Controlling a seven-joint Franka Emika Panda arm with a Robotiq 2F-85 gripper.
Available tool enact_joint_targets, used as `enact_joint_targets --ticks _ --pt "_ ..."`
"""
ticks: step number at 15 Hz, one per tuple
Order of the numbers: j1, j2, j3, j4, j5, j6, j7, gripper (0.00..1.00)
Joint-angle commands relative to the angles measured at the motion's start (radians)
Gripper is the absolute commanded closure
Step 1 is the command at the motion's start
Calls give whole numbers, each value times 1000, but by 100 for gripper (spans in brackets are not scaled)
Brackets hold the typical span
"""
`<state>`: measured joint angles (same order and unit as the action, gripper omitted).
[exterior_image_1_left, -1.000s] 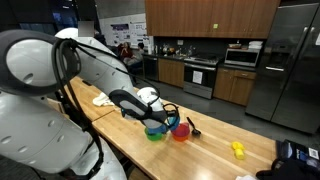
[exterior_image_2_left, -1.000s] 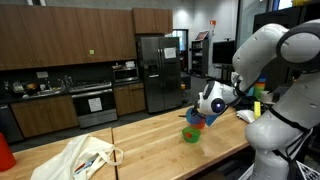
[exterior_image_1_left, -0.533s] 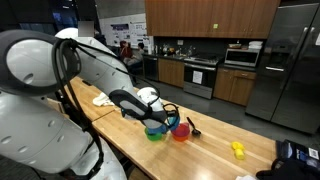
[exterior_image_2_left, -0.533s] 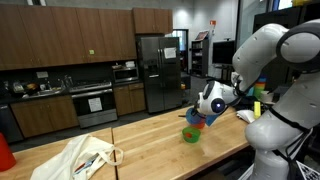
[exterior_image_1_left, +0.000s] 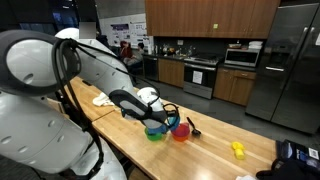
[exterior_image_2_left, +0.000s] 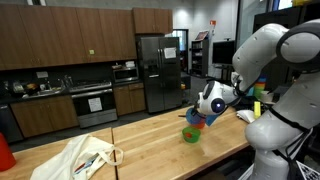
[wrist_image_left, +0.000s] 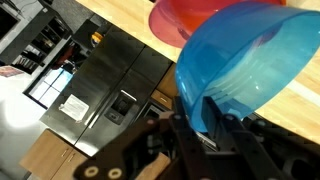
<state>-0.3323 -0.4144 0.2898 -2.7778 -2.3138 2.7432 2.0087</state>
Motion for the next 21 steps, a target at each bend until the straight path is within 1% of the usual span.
enact_joint_targets --ticks 1,20,21 --pt "0 0 0 0 0 0 0 73" --pt "0 0 0 0 0 0 0 73" --pt "0 0 0 0 0 0 1 48"
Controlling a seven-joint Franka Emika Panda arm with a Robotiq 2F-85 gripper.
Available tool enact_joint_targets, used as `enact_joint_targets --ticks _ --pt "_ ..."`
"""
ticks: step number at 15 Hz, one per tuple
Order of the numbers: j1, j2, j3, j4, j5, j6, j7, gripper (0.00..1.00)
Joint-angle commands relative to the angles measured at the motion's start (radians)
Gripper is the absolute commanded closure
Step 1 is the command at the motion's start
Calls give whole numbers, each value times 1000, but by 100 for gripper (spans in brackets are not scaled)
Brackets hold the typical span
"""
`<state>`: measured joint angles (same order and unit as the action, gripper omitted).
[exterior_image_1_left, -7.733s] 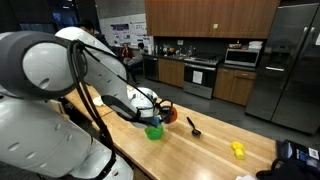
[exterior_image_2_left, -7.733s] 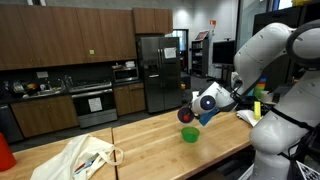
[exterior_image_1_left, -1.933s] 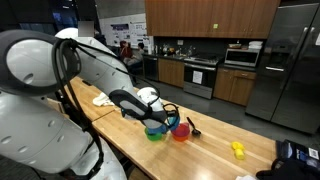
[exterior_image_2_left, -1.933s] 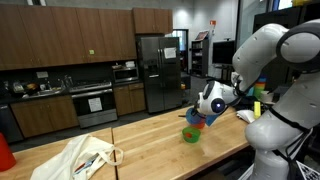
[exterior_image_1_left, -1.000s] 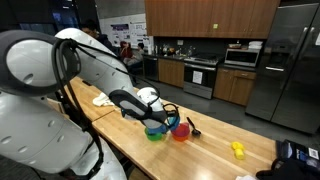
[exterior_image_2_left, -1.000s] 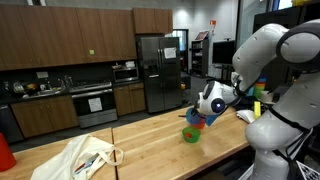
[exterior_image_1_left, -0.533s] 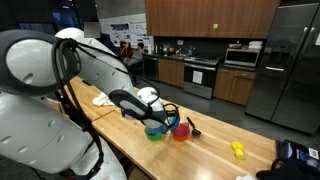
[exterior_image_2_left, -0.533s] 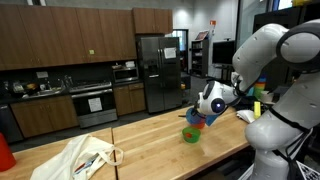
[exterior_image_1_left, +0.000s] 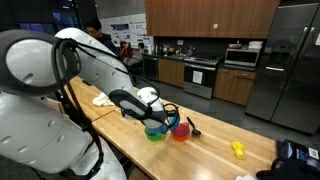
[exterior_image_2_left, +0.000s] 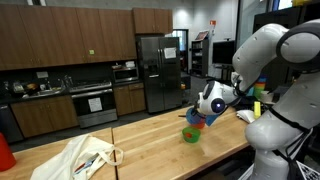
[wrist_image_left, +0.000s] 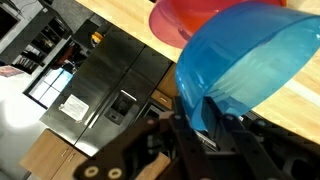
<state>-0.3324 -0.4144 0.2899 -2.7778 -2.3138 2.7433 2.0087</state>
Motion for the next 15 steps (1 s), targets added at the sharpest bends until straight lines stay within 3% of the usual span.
enact_joint_targets --ticks 1,8,15 --pt "0 1 -1 0 -1 1 1 46" --pt "4 4 -4 1 -10 5 6 2" --pt "4 5 0 0 1 -1 0 0"
